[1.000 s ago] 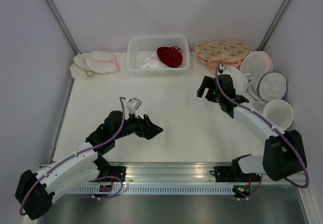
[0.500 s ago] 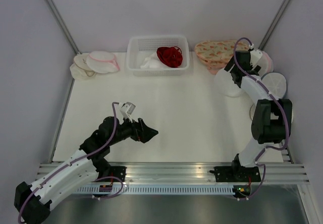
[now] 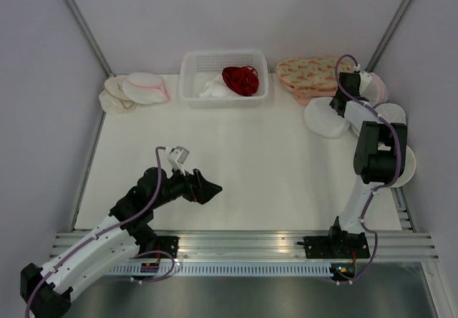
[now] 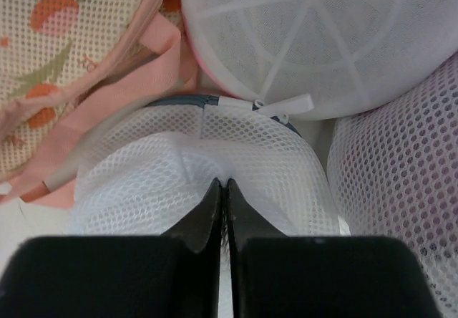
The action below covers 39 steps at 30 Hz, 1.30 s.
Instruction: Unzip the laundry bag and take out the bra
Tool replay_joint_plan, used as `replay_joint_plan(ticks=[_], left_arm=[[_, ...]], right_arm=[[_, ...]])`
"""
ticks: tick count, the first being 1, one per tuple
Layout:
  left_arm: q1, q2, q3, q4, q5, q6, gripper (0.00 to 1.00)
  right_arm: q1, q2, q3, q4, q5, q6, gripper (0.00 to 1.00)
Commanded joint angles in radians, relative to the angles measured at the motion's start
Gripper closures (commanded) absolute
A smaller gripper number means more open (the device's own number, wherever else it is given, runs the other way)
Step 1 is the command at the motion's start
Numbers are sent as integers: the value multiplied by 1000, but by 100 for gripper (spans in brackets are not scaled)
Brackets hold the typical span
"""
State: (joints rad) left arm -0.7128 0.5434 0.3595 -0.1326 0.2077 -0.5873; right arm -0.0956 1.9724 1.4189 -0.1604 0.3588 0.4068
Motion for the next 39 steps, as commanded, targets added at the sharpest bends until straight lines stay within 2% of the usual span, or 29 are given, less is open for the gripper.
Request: replay_joint_plan(ticks=[1, 6, 11, 13, 15, 16, 17, 19, 20, 21, 22, 23, 25, 26, 28, 29, 30, 31, 33, 34, 36, 39], left_arm=[[6, -20, 7, -1, -31, -13, 0], [6, -25, 1, 7, -33, -16, 0], [6, -33, -4, 13, -30, -23, 0], [6, -39, -5, 16, -33, -29, 0], [6, -43, -5, 17, -42, -32, 0], [6, -45, -7, 19, -44, -35, 1], [6, -46, -8, 22, -56, -37, 0], [6, -48, -10, 25, -68, -46, 0], [6, -48, -13, 27, -82, -49, 0], [6, -49, -13, 27, -88, -57, 0], [6, -49, -13, 25, -93, -60, 0], [7, -54, -11, 12, -108, -62, 0], [7, -69, -10, -12, -132, -71, 0], [7, -79, -8, -25, -164, -74, 0], [7, -111, -7, -76, -203, -89, 0], [7, -124, -5, -93, -262, -104, 0], [7, -137, -5, -122, -283, -109, 0], [7, -164, -8, -130, -310, -117, 0], [7, -187, -11, -153, -335, -137, 0], [7, -204, -10, -159, -350, -143, 0], [7, -218, -7, -174, -361, -146, 0], [7, -223, -2, -188, -363, -151, 0]], right_arm=[[-10, -46, -49, 58, -75, 21, 100], [-9, -122, -109, 82, -78, 46, 100], [-3, -276, -201, 130, -110, 58, 100], [17, -369, -256, 153, -68, 20, 100], [88, -468, -309, 153, 23, -32, 99], [140, -503, -331, 153, 75, -52, 100], [237, -536, -356, 162, 194, -97, 100], [353, -636, -460, 243, 274, -144, 100], [487, -661, -491, 266, 383, -175, 100], [557, -690, -547, 280, 454, -192, 99], [635, -698, -575, 294, 509, -206, 100], [777, -698, -600, 297, 564, -212, 100], [906, -679, -659, 297, 693, -214, 100], [1032, -666, -675, 280, 739, -198, 100], [1147, -604, -696, 231, 840, -105, 100], [1250, -548, -684, 137, 862, -55, 100], [1293, -517, -677, 87, 912, 1, 100], [1380, -485, -667, 44, 916, 126, 100], [1456, -381, -623, -89, 928, 250, 100], [1523, -345, -603, -147, 945, 385, 100], [1582, -242, -529, -344, 953, 547, 100], [1666, -159, -473, -445, 899, 684, 100]])
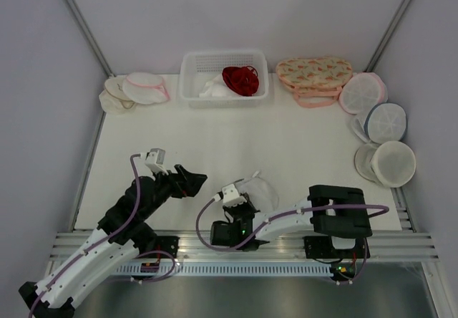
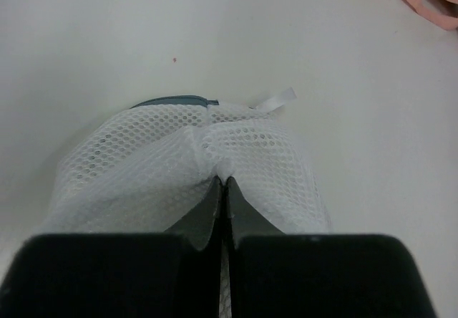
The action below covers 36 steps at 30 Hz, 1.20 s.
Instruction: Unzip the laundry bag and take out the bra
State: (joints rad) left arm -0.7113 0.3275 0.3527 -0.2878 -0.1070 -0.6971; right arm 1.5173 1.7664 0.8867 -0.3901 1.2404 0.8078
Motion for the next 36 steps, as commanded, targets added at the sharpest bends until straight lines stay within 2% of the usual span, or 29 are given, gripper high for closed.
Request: replay_joint_plan(ticks=[1, 6, 11, 13, 19, 23, 27, 28, 31, 32, 36], left_arm=[[6, 4, 8, -34, -46, -41, 0], [6, 62, 15, 4, 3, -38, 0], [6, 113, 38, 24, 32, -35, 0], [6, 113, 43, 25, 32, -32, 0], [6, 108, 32, 45, 35, -38, 0], [6, 133, 23, 85, 73, -38, 0], [6, 232, -4, 228, 257, -38, 0], [6, 246, -18, 359, 383, -30, 0], [6, 272, -93, 566, 568, -47, 0], [6, 283, -106, 643, 584, -54, 0], [7, 350, -133, 768, 650, -58, 0]], right_arm=[[96, 54, 64, -222, -8, 309, 100], [170, -47, 52, -213, -47, 295, 100], [211, -293, -31, -5, -198, 76, 100], [218, -376, -52, 29, -249, 9, 100], [175, -750, -130, 195, -315, -208, 100], [103, -864, -199, 267, -350, -334, 100], [-29, -956, -242, 324, -542, -401, 100], [-76, -993, -250, 327, -599, -409, 100], [-111, -1050, -250, 298, -634, -427, 100], [-114, -1062, -246, 287, -663, -430, 100], [-120, -1113, -238, 260, -780, -432, 100]])
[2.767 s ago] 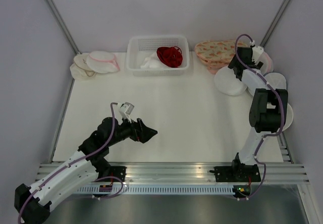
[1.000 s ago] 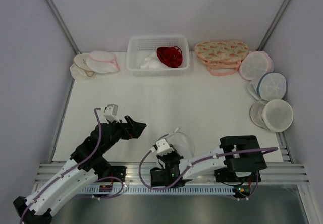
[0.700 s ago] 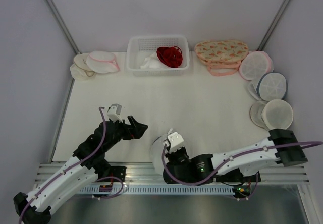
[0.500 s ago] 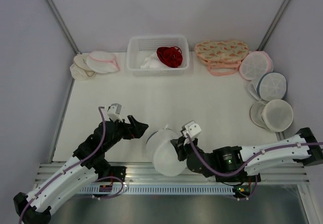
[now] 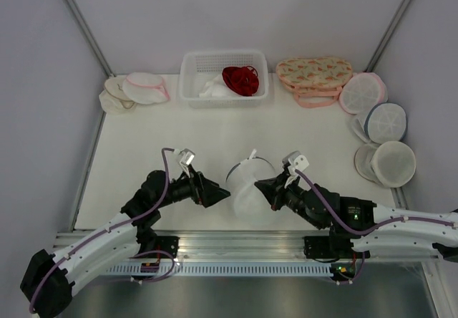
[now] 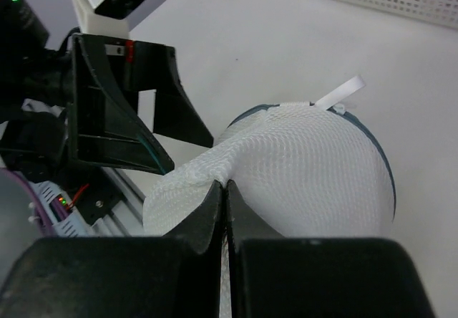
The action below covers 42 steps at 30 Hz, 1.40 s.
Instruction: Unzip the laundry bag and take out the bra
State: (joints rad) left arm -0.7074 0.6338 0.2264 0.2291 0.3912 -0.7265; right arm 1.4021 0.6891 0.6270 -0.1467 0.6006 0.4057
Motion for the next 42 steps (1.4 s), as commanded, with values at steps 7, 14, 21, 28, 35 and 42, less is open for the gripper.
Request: replay_joint_plan(ticks=[7, 14, 21, 28, 35, 42], left_arm=[[3, 25, -56, 426, 172, 28, 0], [3, 29, -45, 478, 314, 67, 34], [5, 72, 43, 233, 237, 145, 21], [3, -169, 64, -39, -133, 185, 8], [3, 65, 111, -19, 145, 207, 9], [3, 193, 129, 120, 432, 181, 14]], right_arm=[[-5, -85, 53, -45, -347, -4, 100], [-3, -97, 59, -60, -363, -1, 100], [-5, -85, 76, -62, -367, -5, 100], [-5, -102, 79, -96, -357, -13, 100], [-3, -92, 86, -93, -349, -27, 100], [-5, -95, 97, -105, -344, -31, 100]])
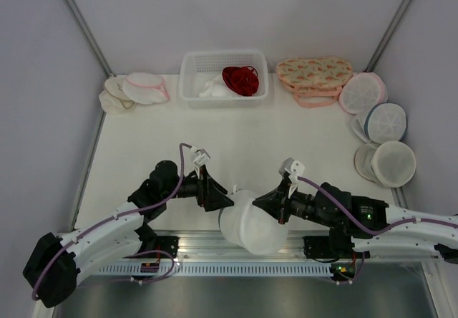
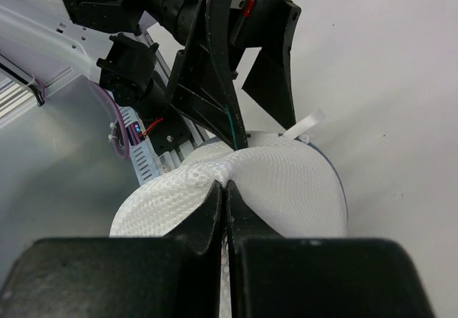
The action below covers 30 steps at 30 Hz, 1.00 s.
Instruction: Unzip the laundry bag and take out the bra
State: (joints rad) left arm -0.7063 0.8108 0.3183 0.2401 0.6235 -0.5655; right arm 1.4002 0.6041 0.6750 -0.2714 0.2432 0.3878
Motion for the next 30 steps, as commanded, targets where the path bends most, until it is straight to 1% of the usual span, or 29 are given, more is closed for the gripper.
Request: replay_joint_plan(ticks=[1, 3, 4, 6, 7, 9, 10, 11, 13, 14, 15, 16, 17, 18, 19, 20, 21, 22, 23, 25, 28, 29, 30], left_arm=[[2, 22, 33, 190, 234, 1, 18], [2, 44, 15, 273, 312, -68, 27], [2, 48, 7, 365, 326, -92, 36], [2, 79, -5, 431, 376, -152, 42], [2, 96, -4, 450, 390, -169, 52], [1, 131, 1, 517, 432, -215, 65], [1, 139, 2, 530, 441, -224, 77], [1, 143, 7, 536, 446, -227, 85], [1, 142, 18, 481, 433, -202, 98], [1, 136, 40, 437, 418, -179, 98], [1, 128, 59, 278, 357, -104, 98], [1, 105, 85, 186, 310, -55, 98], [1, 93, 134, 100, 251, -10, 98], [2, 78, 152, -38, 145, 66, 98], [1, 44, 172, -86, 90, 100, 98], [1, 28, 206, -140, -26, 127, 98], [1, 10, 221, -204, -77, 172, 98], [1, -4, 232, -220, -118, 190, 98], [1, -31, 243, -226, -175, 202, 98], [1, -56, 251, -225, -194, 213, 98], [1, -45, 277, -235, -179, 242, 98], [1, -39, 283, -234, -160, 249, 98], [1, -23, 288, -234, -159, 266, 98]], right_arm=[[-1, -12, 46, 21, 13, -13, 100], [-3, -12, 41, 21, 19, -10, 100], [-3, -12, 40, 24, 19, -10, 99], [-3, -13, 32, 28, 21, -9, 99], [-1, -12, 31, 31, 21, -9, 100], [-3, -9, 29, 31, 24, -9, 100], [-3, -6, 28, 31, 25, -9, 100], [-3, -6, 26, 32, 31, -9, 100], [-3, -1, 23, 29, 44, -9, 100], [-1, 0, 21, 29, 50, -9, 99], [-3, 9, 27, 6, 68, -4, 100], [-1, 19, 34, -12, 130, 9, 99], [-3, 31, 38, -31, 160, 13, 93], [-3, 58, 52, -70, 191, 20, 87], [-1, 75, 60, -92, 246, 35, 76], [-3, 106, 64, -109, 278, 45, 44], [-3, 118, 73, -136, 298, 51, 32], [-3, 129, 74, -143, 317, 57, 19], [-3, 144, 74, -146, 352, 72, 2], [-3, 149, 72, -144, 381, 82, 2], [-3, 132, 67, -135, 442, 105, 2], [-1, 117, 67, -137, 474, 115, 2], [-3, 106, 66, -143, 545, 149, 2]])
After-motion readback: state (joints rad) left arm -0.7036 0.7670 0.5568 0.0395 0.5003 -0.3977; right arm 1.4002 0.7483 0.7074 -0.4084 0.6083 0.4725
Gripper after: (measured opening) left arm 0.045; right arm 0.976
